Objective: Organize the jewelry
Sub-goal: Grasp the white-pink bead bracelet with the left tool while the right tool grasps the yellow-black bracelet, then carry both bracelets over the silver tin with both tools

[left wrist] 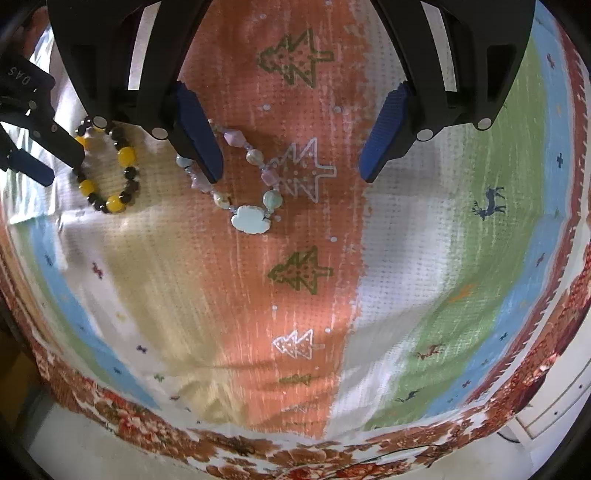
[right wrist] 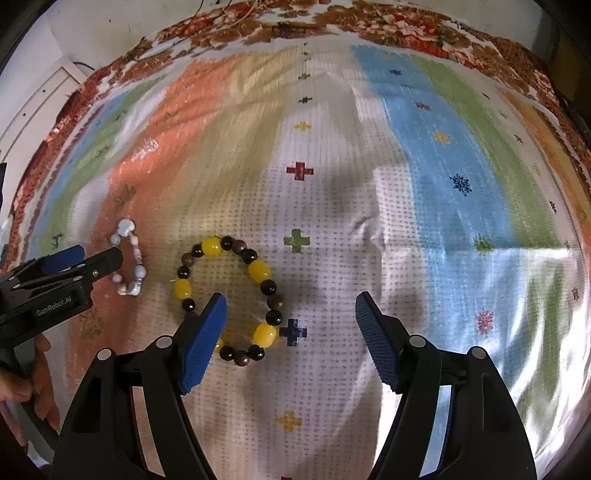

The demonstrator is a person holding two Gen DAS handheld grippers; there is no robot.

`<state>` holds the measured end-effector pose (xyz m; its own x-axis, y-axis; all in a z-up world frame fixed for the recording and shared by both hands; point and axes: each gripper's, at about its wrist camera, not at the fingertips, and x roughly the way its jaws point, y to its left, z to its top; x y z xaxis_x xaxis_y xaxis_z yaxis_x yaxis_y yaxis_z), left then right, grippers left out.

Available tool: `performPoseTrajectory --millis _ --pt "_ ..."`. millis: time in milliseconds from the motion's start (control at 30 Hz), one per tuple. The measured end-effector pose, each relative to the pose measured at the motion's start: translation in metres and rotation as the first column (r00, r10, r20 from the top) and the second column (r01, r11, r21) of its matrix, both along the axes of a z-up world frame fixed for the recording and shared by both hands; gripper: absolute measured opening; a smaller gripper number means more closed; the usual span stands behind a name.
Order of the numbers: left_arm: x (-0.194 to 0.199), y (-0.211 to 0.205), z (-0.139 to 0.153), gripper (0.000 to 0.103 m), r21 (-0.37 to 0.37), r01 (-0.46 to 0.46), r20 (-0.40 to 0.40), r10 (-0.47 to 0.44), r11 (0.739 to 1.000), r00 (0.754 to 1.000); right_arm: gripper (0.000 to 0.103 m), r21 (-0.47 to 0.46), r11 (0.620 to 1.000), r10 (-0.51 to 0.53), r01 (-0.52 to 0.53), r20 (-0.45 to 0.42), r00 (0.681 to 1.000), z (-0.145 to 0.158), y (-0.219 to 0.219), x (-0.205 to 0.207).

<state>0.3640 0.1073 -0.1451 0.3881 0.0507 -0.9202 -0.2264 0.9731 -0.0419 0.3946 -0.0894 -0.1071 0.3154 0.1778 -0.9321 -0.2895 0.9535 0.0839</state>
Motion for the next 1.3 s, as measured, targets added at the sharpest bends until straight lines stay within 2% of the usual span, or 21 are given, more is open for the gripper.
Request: performPoseTrajectory --millis 133,233,400,433,467,500,533,567,600,667,700,933,1300 --pt "0.003 -0.003 -0.006 0.072 0.047 0.011 -0.013 -0.011 0.999 1.000 0.072 0.002 1.000 -0.015 0.015 -0.034 0.999 -0.009 -0.001 0.004" --pt "0.005 -0.008 -0.006 0.066 0.072 0.046 -0.010 -0.045 0.996 0.999 0.072 -0.005 1.000 -0.015 0.015 -0.028 0.999 -0.010 0.000 0.005" --pt "0.004 -0.011 -0.007 0.054 0.065 0.068 -0.001 -0.068 0.996 0.998 0.071 -0.058 0.998 0.021 -0.022 -0.009 1.000 -0.012 0.007 0.000" --pt "0.004 -0.012 -0.007 0.052 0.064 0.072 0.000 -0.072 0.995 0.997 0.068 -0.065 0.998 0.026 -0.026 -0.008 1.000 -0.013 0.008 0.000" --pt "0.003 -0.012 -0.007 0.045 0.066 0.075 0.001 -0.075 0.995 0.997 0.065 -0.078 0.997 0.028 -0.029 -0.006 1.000 -0.013 0.008 -0.001" --pt "0.002 -0.012 -0.008 0.036 0.069 0.073 0.001 -0.073 0.995 0.997 0.058 -0.078 0.997 0.027 -0.028 -0.006 1.000 -0.013 0.007 0.000" --pt "0.002 -0.012 -0.008 0.033 0.070 0.070 0.000 -0.070 0.995 0.998 0.050 -0.076 0.997 0.025 -0.025 -0.008 1.000 -0.013 0.006 0.000" --pt "0.002 -0.010 -0.008 0.021 0.065 0.066 -0.003 -0.066 0.996 0.998 0.047 -0.071 0.997 0.023 -0.024 -0.010 1.000 -0.012 0.005 0.001" --pt "0.002 -0.009 -0.009 0.008 0.061 0.068 -0.010 -0.067 0.996 0.998 0.037 -0.069 0.997 0.023 -0.023 -0.012 1.000 -0.012 0.004 0.002" --pt "0.003 -0.009 -0.009 0.007 0.059 0.083 -0.026 -0.082 0.995 0.996 0.016 -0.059 0.998 0.026 -0.027 -0.018 0.999 -0.012 0.003 0.002" --pt "0.003 -0.009 -0.009 0.007 0.055 0.086 -0.029 -0.085 0.995 0.996 0.012 -0.057 0.998 0.026 -0.027 -0.022 0.999 -0.012 0.003 0.002" --pt "-0.005 -0.006 -0.003 0.007 0.026 0.093 -0.031 -0.092 0.995 0.995 0.012 -0.031 0.999 0.041 -0.041 -0.016 0.999 -0.006 0.002 -0.005" --pt "-0.024 -0.014 0.030 0.007 0.008 0.089 0.030 -0.089 0.996 0.996 0.012 -0.036 0.996 0.079 -0.077 0.046 0.996 0.021 0.006 -0.026"
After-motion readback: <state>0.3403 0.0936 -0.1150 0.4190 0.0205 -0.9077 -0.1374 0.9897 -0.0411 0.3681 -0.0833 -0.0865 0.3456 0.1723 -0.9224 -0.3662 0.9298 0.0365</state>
